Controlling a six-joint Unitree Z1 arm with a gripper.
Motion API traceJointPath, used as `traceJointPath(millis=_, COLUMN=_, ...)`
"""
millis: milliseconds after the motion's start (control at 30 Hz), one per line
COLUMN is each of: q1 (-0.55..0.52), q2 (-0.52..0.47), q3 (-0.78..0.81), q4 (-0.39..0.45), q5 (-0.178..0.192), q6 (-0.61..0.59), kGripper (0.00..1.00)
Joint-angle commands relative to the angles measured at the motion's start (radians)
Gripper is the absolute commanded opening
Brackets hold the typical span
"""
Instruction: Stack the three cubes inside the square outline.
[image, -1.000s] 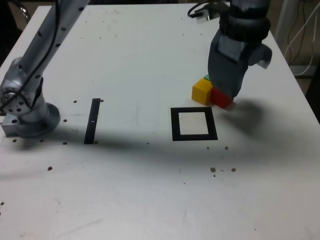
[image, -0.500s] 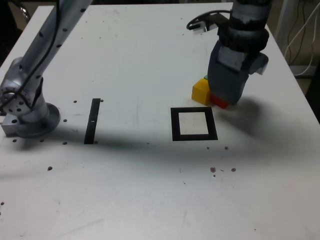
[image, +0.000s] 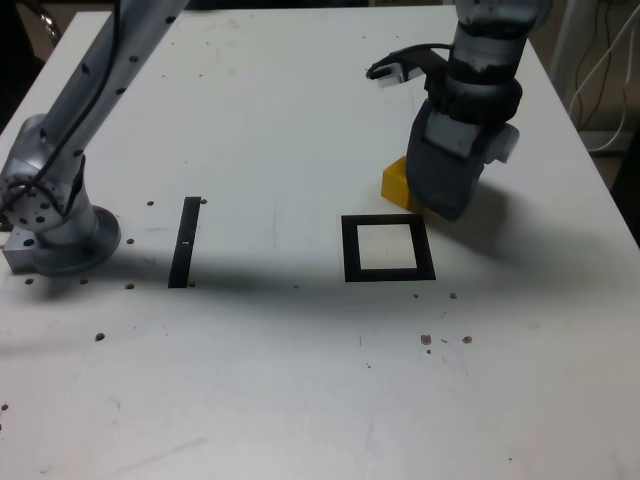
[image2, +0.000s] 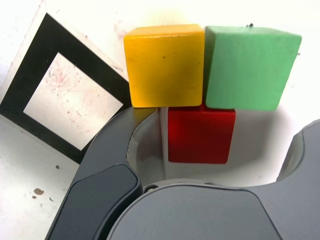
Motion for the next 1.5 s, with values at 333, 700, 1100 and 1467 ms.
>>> traceJointPath(millis=333, q1=0.013, q2=0.002, q3=0.024, q4=-0.034, q5=0.015, q6=-0.022, kGripper=0.61)
traceJointPath(millis=700, q1=0.016, q2=0.004, q3=0.044, q4=-0.065, q5=0.025, q6=-0.038, kGripper=0.46)
traceJointPath(millis=1100, q1=0.014, q2=-0.005, q3=0.041, q4=-0.077, q5=0.049, q6=-0.022, kGripper=0.23)
traceJointPath(millis=1467, q1=-0.028, q2=-0.097, q3=0.040, q4=-0.028, q5=0.016, q6=0.090, kGripper=0.22)
